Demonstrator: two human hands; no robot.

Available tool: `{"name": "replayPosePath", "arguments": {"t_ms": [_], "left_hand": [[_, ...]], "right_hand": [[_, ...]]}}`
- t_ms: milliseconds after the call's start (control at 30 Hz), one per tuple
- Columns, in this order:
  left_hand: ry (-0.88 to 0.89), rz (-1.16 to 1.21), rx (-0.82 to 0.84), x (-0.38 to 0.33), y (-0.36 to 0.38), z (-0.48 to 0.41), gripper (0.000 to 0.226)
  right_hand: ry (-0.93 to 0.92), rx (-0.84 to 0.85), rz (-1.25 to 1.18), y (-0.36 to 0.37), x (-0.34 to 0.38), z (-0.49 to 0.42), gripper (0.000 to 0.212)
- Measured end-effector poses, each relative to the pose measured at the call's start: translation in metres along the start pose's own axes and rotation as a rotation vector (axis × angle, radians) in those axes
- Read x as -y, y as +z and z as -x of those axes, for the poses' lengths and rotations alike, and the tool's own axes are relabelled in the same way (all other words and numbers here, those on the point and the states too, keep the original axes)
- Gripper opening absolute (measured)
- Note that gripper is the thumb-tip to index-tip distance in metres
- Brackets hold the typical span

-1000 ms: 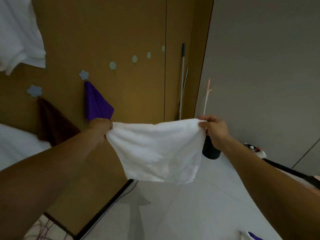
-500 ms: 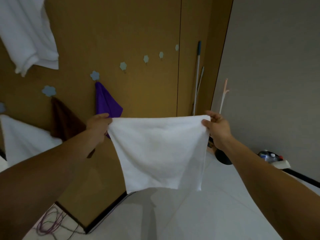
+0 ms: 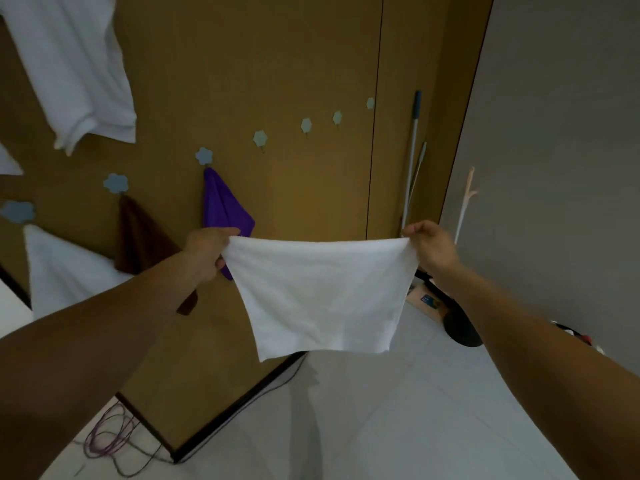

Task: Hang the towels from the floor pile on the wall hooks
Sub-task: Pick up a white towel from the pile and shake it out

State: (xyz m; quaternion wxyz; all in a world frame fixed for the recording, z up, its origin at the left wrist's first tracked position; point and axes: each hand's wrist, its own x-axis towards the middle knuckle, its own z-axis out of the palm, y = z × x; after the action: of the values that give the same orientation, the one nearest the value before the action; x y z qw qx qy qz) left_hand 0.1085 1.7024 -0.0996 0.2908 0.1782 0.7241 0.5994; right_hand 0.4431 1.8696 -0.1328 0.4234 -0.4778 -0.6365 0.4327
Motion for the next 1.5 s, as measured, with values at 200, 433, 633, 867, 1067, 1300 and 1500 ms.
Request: {"name": "replayPosePath", "arguments": {"t_ms": [200,433,633,867,1067,1300,1500], "left_hand": [[0.021,-0.165,0.077,-0.006,-0.002,0.011,0.029],[0.278,-0.470,0.060,-0.016,-0.011,0.025,0.020],[0.586,-0.598,-0.227,-0.040,-0.004,0.031,0.022],[0.576,-0.261,-0.299,-0.071,-0.014,0.005,0.009],[0.699,-0.080,-0.239,-0.101,-0.029,-0.041,0.008],[0.571,-0.523,0.003,-0.150,-0.060,-0.108,0.079],[0.649,-0.246,-0.080,-0.202,-0.063,-0.145,0.058]], "right_hand": [[0.034,0.236,0.196,0.001,0.014,-0.010,0.028],[-0.072,0.272,0.423,0.006,0.044,-0.020,0.048],[-0.359,0.045,0.446,0.045,0.088,-0.025,0.038],[-0.288,0.132,0.017,0.107,0.138,-0.037,0.012],[-0.340,0.462,0.026,0.161,0.175,-0.060,0.042],[-0.441,0.437,-0.035,0.222,0.220,-0.112,0.031],[-0.580,0.281,-0.179,0.280,0.267,-0.146,0.032]]}}
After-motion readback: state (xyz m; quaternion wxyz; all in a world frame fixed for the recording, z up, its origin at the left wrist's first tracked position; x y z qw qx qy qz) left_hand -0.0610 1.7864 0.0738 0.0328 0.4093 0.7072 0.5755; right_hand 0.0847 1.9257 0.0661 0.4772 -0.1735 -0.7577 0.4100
